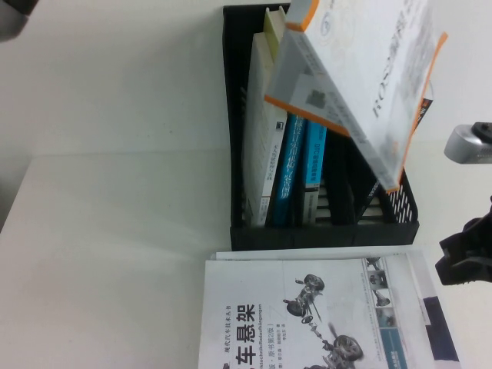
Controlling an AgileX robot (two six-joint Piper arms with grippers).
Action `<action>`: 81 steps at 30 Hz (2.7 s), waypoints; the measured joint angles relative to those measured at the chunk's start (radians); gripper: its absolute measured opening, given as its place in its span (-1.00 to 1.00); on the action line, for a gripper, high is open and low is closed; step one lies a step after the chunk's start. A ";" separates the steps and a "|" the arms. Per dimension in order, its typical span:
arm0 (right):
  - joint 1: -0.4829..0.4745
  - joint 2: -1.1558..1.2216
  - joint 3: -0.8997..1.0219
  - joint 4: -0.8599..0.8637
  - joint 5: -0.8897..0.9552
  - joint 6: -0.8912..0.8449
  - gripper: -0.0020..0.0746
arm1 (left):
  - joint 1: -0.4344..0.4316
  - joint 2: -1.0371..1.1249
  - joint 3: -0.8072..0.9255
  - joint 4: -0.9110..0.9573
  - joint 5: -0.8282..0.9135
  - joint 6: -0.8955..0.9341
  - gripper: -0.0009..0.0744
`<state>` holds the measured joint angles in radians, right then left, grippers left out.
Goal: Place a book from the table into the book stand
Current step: Place the book on the book shelf
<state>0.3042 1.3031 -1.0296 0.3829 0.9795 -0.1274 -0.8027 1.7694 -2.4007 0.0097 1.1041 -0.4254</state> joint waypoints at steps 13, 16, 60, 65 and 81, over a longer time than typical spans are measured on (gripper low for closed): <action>0.000 0.000 0.000 0.000 0.004 0.000 -0.96 | -0.133 0.006 0.000 -0.021 -0.153 0.093 -0.70; 0.000 0.000 0.000 0.000 0.004 0.000 -0.96 | -0.137 0.010 0.000 0.045 -0.116 0.092 -0.70; 0.000 -0.029 -0.002 0.029 -0.045 -0.016 -0.96 | 0.166 0.088 -0.011 0.121 0.080 0.036 -0.70; 0.000 -0.029 -0.002 0.033 -0.045 -0.018 -0.96 | 0.166 0.152 -0.011 0.104 0.007 0.036 -0.70; 0.000 -0.029 -0.002 0.037 -0.041 -0.028 -0.96 | 0.167 0.280 -0.011 0.115 -0.122 0.041 -0.70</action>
<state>0.3042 1.2737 -1.0314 0.4202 0.9385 -0.1553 -0.6352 2.0489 -2.4117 0.1243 0.9822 -0.3846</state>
